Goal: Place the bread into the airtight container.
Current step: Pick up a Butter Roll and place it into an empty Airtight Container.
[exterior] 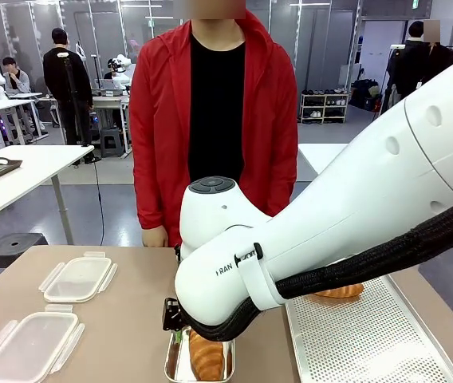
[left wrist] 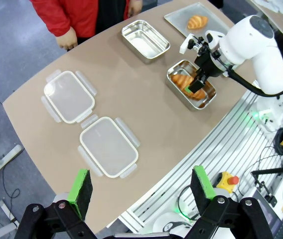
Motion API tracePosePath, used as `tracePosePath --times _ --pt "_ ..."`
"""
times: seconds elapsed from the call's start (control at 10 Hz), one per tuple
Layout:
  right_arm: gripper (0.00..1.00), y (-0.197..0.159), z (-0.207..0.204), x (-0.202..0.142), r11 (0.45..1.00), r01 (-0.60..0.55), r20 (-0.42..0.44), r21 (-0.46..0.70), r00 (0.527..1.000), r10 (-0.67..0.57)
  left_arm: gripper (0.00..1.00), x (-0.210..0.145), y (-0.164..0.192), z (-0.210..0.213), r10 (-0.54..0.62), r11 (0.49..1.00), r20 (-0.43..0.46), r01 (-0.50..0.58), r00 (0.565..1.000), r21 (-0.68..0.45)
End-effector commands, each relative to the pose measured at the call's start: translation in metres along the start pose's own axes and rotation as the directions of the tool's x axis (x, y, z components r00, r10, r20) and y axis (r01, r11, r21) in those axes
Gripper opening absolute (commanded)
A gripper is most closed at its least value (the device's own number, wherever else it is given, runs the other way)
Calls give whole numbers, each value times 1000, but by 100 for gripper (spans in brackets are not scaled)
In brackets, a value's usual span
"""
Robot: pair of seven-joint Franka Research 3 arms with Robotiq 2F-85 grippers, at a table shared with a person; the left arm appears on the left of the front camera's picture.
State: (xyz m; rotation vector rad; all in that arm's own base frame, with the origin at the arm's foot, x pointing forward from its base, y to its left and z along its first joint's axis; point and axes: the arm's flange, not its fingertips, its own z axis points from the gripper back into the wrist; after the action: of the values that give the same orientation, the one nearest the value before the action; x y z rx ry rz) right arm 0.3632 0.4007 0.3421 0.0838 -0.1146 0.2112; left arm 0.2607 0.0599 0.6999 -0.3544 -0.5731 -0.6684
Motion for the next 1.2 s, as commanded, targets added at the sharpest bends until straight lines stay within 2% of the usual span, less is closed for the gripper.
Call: tracePosePath --times 0.0,0.1,0.6,0.8,1.0,1.1 --pt "100 0 0 0 1000 0 0 0 1000 0 100 1 0 1 -12 1000 4 12 1000 -9" --pt "100 -8 24 -2 999 -43 42 -30 998 44 100 1 0 1 -12 1000 4 12 1000 -9" --pt "100 -75 175 -43 986 -167 114 9 980 165 100 1 0 1 -12 1000 4 12 1000 -9" --pt "100 -126 239 -69 973 -223 133 56 968 214 100 1 0 1 -12 1000 4 12 1000 -9" --pt "100 -178 298 -112 956 -292 176 -3 941 288 100 1 0 1 -12 1000 4 12 1000 -9" --pt "100 -203 322 -130 950 -314 204 4 930 306 100 1 0 1 -12 1000 4 12 1000 -9"
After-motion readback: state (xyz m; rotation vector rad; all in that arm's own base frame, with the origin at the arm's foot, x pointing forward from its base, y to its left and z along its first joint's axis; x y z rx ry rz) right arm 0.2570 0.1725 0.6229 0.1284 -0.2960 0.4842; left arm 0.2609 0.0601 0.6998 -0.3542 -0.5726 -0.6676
